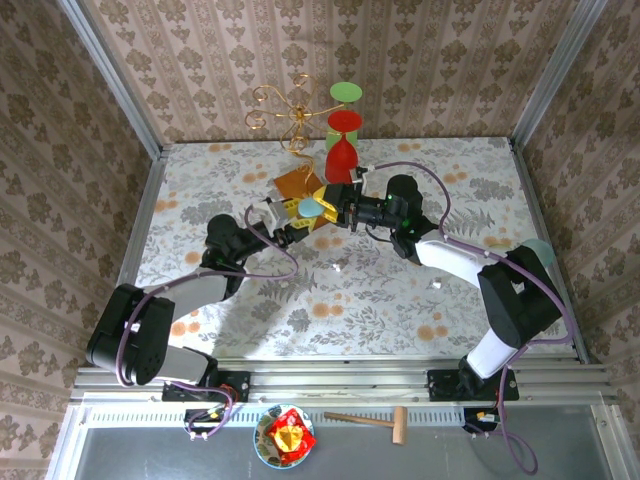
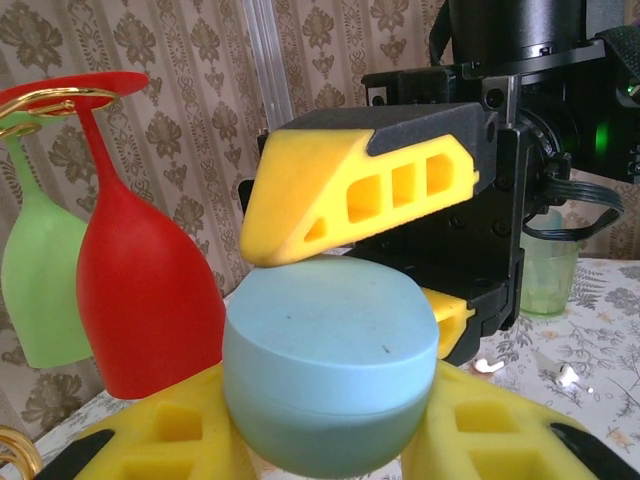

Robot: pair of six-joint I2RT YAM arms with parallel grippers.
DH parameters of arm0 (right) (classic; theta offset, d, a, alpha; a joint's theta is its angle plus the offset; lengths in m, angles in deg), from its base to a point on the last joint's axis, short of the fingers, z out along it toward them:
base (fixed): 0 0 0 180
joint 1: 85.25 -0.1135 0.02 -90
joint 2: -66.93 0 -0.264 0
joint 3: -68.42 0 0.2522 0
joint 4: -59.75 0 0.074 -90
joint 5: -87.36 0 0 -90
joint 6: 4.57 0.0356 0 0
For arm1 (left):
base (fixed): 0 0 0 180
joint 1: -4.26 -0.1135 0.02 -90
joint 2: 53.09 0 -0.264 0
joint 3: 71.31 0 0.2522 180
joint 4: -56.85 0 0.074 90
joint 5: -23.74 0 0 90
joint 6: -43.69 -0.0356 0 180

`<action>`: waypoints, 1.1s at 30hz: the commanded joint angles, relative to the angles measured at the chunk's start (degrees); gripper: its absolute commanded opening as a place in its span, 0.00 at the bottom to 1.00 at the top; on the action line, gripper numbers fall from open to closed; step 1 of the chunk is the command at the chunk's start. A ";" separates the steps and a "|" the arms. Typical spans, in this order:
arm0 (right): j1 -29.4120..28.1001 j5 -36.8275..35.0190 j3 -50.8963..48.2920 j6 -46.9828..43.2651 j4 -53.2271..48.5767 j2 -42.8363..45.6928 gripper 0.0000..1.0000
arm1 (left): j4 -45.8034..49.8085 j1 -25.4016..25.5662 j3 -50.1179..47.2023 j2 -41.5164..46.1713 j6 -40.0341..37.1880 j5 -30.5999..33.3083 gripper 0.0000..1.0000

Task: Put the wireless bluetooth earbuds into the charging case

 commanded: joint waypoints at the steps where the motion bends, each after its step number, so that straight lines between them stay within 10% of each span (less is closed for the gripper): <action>1: -1.43 2.72 -0.18 1.30 5.06 0.00 0.39 | 0.71 -0.11 1.33 0.05 -0.45 4.20 0.25; 14: -1.22 1.45 -0.82 -0.50 3.54 0.55 0.18 | 1.46 -0.05 1.03 -0.04 -0.83 6.82 0.30; 25: 3.44 -10.12 -1.61 -20.13 -22.62 5.35 0.16 | 5.80 -0.11 -2.88 2.69 -3.18 8.43 0.95; 33: 6.46 -28.04 -1.24 -35.27 -36.76 4.67 0.16 | 13.97 2.32 -4.82 5.67 -7.83 10.91 1.00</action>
